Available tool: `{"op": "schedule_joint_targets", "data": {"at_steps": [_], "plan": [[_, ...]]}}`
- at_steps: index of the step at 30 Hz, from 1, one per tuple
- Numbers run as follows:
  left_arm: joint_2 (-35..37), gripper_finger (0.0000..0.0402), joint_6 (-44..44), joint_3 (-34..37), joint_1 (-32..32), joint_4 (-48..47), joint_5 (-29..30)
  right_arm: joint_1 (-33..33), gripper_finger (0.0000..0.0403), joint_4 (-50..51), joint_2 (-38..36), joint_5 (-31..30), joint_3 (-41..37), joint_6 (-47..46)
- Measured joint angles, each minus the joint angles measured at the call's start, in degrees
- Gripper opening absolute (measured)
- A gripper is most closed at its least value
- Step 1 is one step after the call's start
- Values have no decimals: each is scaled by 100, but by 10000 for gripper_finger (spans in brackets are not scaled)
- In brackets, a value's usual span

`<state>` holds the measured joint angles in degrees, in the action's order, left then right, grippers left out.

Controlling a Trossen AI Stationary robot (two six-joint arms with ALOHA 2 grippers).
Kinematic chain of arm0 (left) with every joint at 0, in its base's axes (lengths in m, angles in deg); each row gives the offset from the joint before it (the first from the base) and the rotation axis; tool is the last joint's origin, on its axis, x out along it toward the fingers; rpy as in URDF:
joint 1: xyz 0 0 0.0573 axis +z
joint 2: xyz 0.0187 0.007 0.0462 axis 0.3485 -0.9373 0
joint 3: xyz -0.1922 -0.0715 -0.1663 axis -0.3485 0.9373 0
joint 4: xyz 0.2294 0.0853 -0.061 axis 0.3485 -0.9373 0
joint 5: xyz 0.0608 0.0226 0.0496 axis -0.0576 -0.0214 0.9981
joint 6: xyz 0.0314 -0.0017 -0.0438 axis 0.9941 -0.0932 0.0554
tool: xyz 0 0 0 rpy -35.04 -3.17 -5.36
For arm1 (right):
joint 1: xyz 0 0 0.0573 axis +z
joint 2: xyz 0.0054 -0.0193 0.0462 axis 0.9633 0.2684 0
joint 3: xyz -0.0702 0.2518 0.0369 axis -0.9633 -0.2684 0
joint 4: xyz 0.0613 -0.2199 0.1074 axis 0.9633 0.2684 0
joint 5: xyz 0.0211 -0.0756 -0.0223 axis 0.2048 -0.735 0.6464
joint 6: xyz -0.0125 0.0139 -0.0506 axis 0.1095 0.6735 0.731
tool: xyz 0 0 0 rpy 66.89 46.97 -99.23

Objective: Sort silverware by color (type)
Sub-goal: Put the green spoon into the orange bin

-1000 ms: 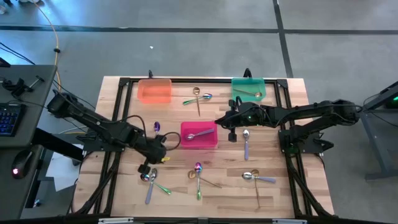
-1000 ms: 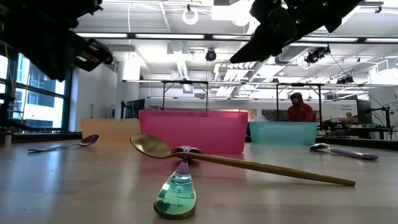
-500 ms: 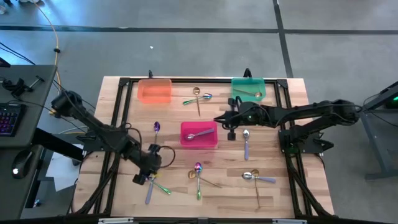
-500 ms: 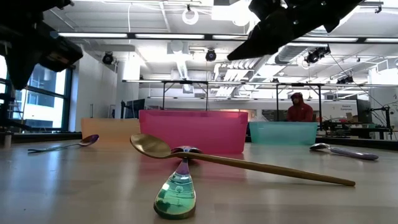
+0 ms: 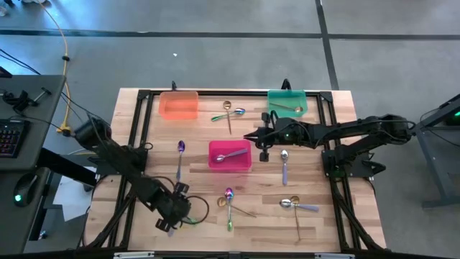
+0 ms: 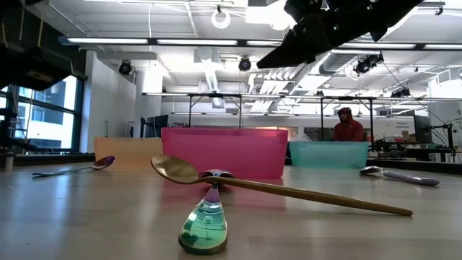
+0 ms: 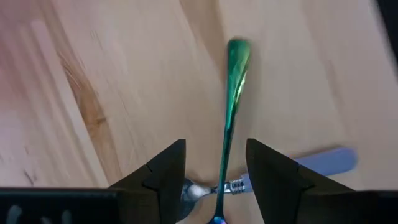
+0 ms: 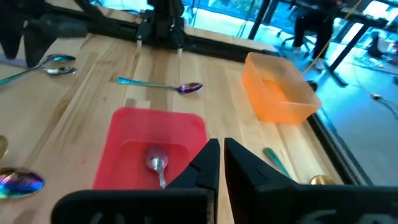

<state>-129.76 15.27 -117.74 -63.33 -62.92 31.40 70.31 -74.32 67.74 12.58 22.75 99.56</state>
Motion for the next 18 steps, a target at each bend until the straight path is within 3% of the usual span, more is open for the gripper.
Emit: {"op": "schedule_joint_targets", "data": {"at_steps": [10,18], "plan": [[-627,159,-409,-287,0,-221,-314,0,7,6,-2,2,0,-118],[-804,159,-215,-285,-7,-277,-327,2,7,3,-2,4,0,-145]]}}
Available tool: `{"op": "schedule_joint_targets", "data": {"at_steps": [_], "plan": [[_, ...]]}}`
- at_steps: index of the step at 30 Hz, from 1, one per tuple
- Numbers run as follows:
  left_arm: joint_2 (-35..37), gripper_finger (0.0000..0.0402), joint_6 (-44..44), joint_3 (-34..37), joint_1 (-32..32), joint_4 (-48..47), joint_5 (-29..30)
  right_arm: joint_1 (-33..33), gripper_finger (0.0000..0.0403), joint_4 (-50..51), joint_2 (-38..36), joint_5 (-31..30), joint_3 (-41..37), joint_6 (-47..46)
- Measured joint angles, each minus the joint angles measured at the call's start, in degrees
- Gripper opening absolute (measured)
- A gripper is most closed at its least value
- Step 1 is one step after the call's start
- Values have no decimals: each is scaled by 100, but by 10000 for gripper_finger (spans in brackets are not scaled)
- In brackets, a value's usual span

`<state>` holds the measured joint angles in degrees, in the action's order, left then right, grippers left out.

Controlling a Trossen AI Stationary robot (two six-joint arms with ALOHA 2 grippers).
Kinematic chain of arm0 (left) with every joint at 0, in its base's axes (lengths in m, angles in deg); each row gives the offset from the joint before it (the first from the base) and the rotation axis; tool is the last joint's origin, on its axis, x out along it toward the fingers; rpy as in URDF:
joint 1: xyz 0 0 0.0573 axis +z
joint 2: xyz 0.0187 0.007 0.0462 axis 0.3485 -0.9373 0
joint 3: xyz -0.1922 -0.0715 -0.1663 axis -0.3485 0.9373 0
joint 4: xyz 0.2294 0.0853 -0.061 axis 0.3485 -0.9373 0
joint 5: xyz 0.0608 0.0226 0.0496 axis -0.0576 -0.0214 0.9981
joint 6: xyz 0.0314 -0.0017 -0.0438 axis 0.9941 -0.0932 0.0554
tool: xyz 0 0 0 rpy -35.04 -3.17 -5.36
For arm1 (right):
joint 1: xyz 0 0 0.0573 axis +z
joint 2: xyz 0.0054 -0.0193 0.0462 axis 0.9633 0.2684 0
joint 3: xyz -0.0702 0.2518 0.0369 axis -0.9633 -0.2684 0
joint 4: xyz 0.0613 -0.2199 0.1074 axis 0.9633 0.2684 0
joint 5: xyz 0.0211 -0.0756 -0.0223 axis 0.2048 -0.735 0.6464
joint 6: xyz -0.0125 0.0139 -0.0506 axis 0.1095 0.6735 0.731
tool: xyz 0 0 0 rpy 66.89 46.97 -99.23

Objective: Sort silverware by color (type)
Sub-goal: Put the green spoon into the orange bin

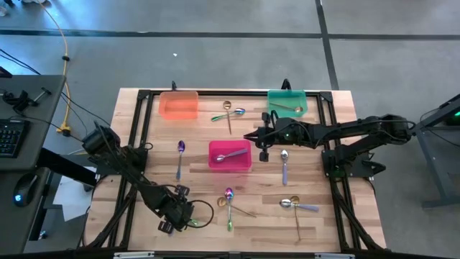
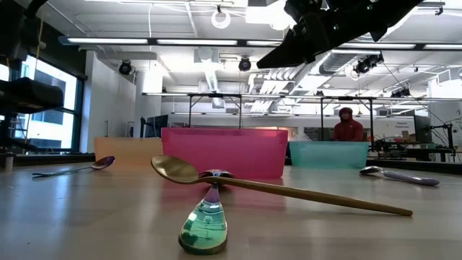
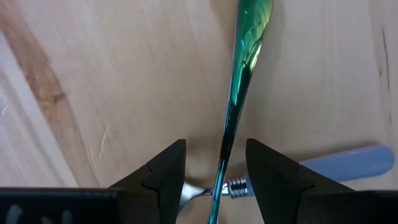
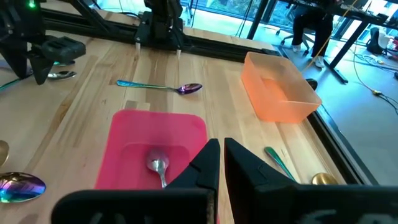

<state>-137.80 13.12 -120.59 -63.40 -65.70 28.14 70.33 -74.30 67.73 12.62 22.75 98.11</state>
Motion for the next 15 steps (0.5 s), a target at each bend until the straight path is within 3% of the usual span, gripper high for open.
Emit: {"op": "schedule_joint_targets", "data": {"at_steps": [9,15], "plan": [[-56,155,108,-15,-2,-12,-3,0,7,1,0,2,0,17],[-59,122,156,2,-7,8,21,0,7,15,0,4,0,-6]]}}
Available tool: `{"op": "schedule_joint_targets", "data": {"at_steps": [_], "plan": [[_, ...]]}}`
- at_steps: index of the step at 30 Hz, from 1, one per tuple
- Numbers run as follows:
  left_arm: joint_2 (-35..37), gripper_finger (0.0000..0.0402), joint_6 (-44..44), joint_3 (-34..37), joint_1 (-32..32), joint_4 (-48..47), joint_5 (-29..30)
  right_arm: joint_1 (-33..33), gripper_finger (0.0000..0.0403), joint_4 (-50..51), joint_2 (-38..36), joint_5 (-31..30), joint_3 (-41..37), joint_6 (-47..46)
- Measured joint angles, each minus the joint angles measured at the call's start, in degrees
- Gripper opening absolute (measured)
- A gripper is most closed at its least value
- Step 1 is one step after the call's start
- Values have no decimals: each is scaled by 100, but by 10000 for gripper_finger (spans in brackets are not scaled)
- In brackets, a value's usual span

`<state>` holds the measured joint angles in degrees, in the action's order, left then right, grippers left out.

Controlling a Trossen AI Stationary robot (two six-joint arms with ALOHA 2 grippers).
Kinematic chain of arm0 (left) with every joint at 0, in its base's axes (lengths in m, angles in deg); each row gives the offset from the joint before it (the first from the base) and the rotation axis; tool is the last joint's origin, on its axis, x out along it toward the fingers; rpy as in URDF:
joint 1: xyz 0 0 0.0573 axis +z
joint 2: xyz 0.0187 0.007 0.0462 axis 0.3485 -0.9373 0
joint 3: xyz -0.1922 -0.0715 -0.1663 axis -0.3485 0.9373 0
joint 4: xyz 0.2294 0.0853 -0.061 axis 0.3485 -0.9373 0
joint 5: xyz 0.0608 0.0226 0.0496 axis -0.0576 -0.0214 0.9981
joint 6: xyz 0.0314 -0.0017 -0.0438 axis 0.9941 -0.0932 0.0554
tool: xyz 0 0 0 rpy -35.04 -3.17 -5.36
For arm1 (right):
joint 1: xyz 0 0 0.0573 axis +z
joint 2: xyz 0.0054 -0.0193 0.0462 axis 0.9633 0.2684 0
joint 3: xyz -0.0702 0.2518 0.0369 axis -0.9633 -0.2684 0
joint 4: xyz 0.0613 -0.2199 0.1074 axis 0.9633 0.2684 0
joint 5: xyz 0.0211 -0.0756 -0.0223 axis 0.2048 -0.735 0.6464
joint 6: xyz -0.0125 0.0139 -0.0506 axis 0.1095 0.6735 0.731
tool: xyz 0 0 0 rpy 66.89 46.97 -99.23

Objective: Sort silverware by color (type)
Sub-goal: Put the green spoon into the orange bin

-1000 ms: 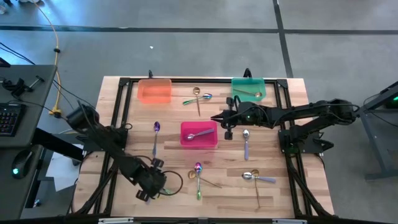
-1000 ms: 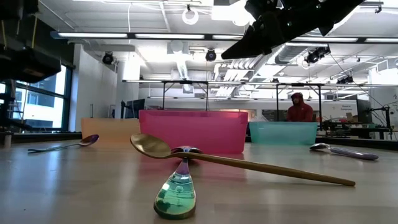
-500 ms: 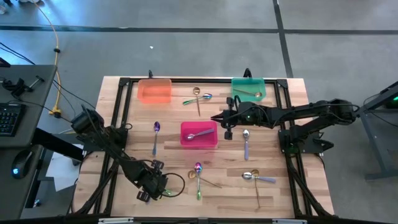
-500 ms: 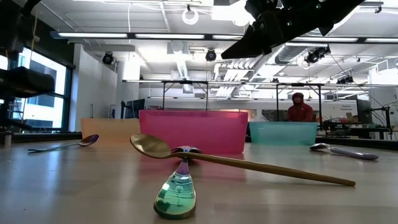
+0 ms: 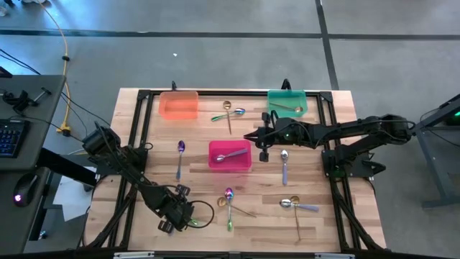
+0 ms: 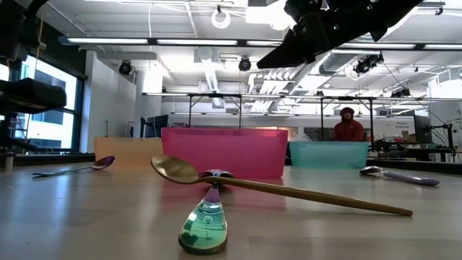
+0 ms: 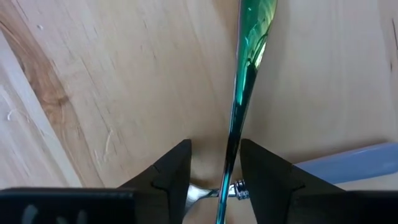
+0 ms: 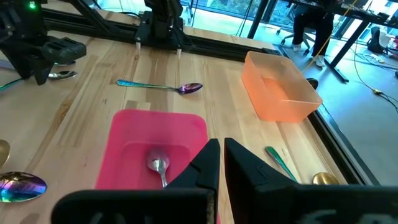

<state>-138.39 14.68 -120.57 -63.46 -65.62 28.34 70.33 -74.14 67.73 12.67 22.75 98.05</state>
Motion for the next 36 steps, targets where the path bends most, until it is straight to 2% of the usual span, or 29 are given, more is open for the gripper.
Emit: {"op": "schedule_joint_targets", "data": {"at_steps": [16,22,30,36], "plan": [[57,17,407,39,88,-108,-70,0,7,4,0,2,0,46],[308,6,509,65,159,-268,-89,0,7,24,0,2,0,46],[1095,6,556,59,549,-923,211,0,7,28,0,3,2,48],[2186,6,1088,54,1507,-1605,562,1,7,52,0,4,2,3]]}}
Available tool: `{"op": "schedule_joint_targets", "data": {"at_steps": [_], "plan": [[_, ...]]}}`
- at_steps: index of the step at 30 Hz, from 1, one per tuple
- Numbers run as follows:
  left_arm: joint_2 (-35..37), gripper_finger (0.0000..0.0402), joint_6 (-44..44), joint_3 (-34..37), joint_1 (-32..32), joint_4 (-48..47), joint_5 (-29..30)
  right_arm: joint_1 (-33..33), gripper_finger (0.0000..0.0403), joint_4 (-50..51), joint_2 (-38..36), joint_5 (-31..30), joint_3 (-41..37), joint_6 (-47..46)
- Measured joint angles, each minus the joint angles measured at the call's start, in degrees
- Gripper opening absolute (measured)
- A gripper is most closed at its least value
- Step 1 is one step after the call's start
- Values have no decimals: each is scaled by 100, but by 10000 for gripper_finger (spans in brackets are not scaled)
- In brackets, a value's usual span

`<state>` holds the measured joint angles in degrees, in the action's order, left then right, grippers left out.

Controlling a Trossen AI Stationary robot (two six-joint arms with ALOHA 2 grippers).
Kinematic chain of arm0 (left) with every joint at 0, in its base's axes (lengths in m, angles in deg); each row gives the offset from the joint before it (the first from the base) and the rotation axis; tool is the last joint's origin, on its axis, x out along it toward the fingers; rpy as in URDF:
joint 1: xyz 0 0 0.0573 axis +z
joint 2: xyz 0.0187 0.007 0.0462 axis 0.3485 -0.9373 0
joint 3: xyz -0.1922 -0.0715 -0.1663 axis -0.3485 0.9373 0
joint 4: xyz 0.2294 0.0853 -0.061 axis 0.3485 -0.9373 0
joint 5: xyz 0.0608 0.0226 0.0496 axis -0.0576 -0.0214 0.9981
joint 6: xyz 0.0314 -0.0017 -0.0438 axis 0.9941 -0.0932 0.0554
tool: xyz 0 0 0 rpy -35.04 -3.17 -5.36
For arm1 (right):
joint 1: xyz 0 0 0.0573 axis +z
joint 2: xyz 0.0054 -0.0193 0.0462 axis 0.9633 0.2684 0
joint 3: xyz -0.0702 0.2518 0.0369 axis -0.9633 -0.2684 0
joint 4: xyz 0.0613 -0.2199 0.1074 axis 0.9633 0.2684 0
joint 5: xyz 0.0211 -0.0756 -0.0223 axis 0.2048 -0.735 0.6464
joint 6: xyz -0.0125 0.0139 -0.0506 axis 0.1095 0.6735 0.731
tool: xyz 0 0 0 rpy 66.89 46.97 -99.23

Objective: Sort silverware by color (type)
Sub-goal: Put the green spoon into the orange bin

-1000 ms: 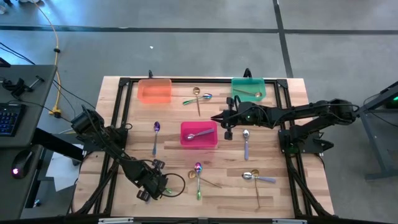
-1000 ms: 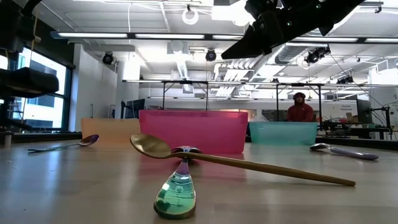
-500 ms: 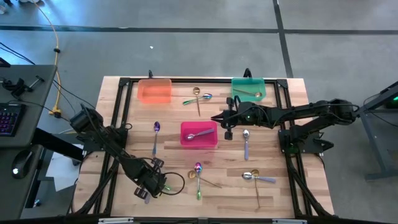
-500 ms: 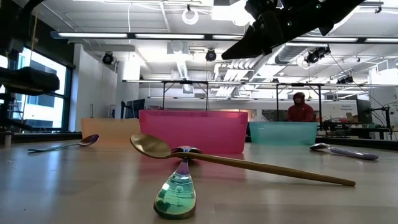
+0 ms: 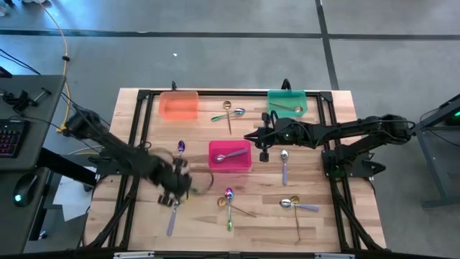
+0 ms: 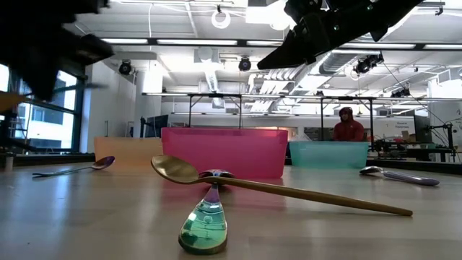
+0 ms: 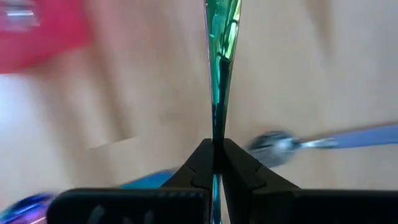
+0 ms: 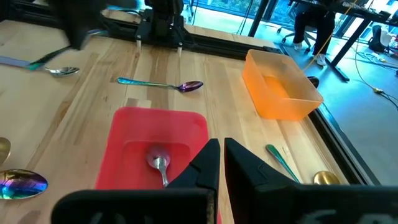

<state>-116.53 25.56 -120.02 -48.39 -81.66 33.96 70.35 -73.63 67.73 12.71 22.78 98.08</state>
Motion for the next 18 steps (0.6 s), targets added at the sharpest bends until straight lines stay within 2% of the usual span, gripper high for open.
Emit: {"op": "schedule_joint_targets", "data": {"at_steps": [4,9,14,18], "plan": [[644,6,831,-7,1163,-394,540,-1,7,14,0,0,0,-3],[1079,6,2162,-7,3205,-260,605,0,7,-10,0,0,0,-3],[977,6,3323,-7,5410,-8,616,-1,7,-25,0,0,0,-32],[632,6,3851,-7,6874,776,294,1,7,-25,0,-1,0,-47]]}}
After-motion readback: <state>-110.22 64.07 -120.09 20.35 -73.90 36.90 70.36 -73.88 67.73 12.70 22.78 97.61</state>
